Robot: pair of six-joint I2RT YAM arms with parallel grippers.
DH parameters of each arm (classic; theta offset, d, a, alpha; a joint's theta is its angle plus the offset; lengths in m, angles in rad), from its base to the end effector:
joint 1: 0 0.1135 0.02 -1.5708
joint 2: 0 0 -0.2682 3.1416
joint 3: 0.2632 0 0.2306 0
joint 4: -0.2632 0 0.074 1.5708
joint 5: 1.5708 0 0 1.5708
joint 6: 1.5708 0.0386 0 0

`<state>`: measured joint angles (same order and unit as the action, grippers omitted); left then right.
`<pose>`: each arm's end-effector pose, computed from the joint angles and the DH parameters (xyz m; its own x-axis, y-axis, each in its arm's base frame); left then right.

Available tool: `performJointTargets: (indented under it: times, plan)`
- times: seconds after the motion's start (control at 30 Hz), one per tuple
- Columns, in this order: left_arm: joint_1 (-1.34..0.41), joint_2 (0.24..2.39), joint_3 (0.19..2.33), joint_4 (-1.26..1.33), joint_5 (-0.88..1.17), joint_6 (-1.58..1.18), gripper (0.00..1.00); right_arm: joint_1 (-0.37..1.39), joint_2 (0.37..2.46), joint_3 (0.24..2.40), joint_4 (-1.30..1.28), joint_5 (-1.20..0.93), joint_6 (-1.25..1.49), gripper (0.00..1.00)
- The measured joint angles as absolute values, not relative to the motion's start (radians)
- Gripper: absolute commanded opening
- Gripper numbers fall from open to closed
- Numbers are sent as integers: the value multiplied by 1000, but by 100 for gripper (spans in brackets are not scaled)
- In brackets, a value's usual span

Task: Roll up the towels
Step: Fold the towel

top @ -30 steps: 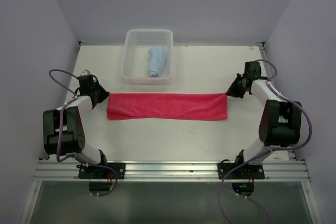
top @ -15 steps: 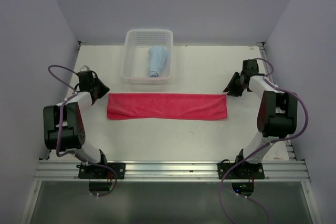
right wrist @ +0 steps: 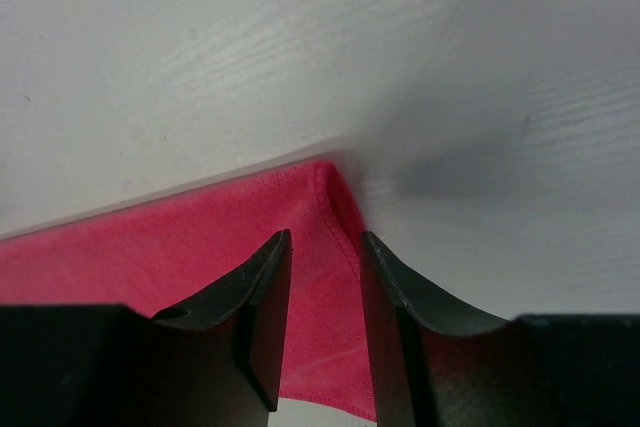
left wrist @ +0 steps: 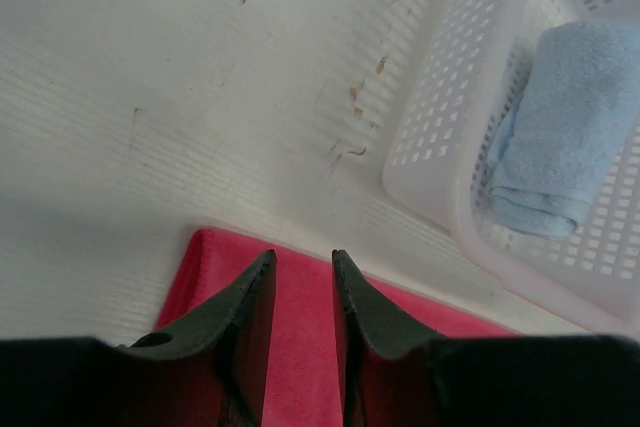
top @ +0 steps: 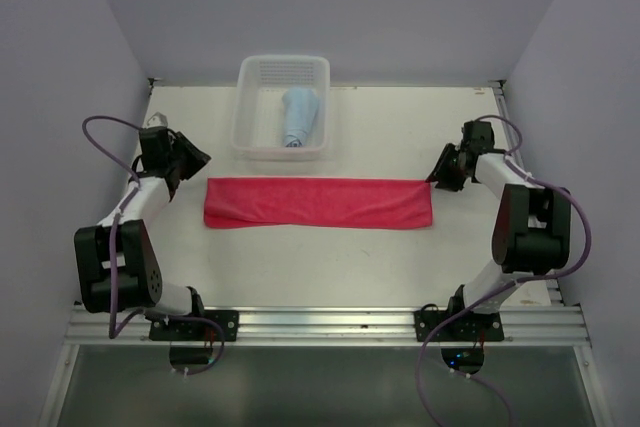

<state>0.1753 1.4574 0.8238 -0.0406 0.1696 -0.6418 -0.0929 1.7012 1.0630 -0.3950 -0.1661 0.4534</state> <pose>0.2888 0.0445 0.2266 -0.4672 -0.6820 -0.5627 -0.4017 0.7307 -0.5521 0.3260 -0.0240 0.1987 -0.7657 0.5052 -0.3981 0.3811 0.8549 0.3520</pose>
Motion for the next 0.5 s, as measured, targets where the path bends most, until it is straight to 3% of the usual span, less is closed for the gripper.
performJointTargets:
  times: [0.23, 0.5]
  plan:
    - [175, 1371, 834, -62, 251, -588, 39, -83, 1633, 916, -361, -164, 415, 41]
    - [141, 1343, 834, -80, 287, -503, 42, 3, 1629, 896, -358, -76, 363, 41]
